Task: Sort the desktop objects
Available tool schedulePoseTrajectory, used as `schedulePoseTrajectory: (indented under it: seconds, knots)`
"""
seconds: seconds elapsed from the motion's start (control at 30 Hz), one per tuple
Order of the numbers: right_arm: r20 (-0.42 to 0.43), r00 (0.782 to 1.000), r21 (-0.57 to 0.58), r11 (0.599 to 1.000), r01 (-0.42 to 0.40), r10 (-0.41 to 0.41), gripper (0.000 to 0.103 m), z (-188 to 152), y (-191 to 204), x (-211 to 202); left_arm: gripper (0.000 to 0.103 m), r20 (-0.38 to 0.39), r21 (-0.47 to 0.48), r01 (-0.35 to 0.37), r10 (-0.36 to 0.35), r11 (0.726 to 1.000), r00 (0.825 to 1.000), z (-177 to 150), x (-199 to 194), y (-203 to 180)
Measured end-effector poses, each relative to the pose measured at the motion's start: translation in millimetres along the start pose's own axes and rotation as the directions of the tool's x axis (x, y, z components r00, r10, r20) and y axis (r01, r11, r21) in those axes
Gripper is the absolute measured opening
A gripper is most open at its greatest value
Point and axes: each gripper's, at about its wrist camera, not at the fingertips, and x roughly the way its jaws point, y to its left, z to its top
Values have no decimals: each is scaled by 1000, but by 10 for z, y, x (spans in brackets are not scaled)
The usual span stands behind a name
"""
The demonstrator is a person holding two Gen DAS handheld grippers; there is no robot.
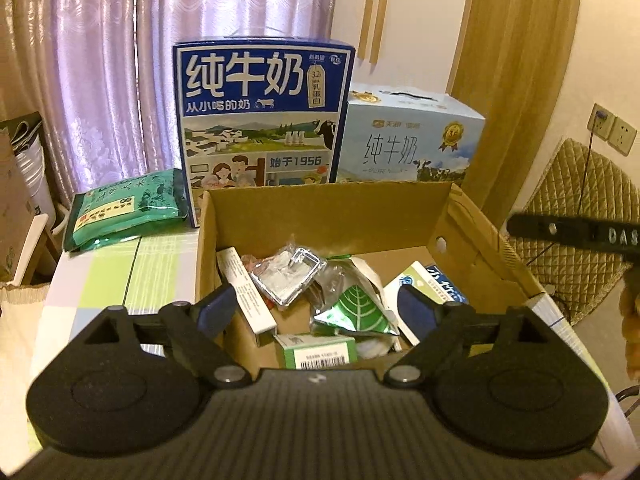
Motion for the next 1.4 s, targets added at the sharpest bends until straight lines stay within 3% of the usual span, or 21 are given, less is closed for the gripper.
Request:
schedulePoseTrajectory:
  seconds: [0.17, 0.33, 0.6, 1.07, 1.4]
  knots:
    - [-30, 1000, -3, 1000, -6, 6, 101, -223, 76, -285, 98, 3, -44, 0, 0, 999, 1000, -129, -283, 7]
    - [-79, 997, -39, 999, 6, -9, 101, -421, 184, -546, 101, 1, -59, -12, 12, 998, 1000, -282, -596, -37]
    - [-105, 993, -6, 999, 46, -46, 101, -639, 285, -1032, 102, 8, -54, -42, 42, 998, 999, -488, -1110, -269]
    - [-74, 994, 81, 993, 82, -76, 101, -950, 547, -2115, 102, 71, -89, -112, 118, 990, 990, -820, -2026, -723]
    - [-71, 992, 15, 995, 101, -100, 101, -1150, 706, -2587, 102, 39, -123, -112, 117, 986, 992, -1130, -2502, -1003]
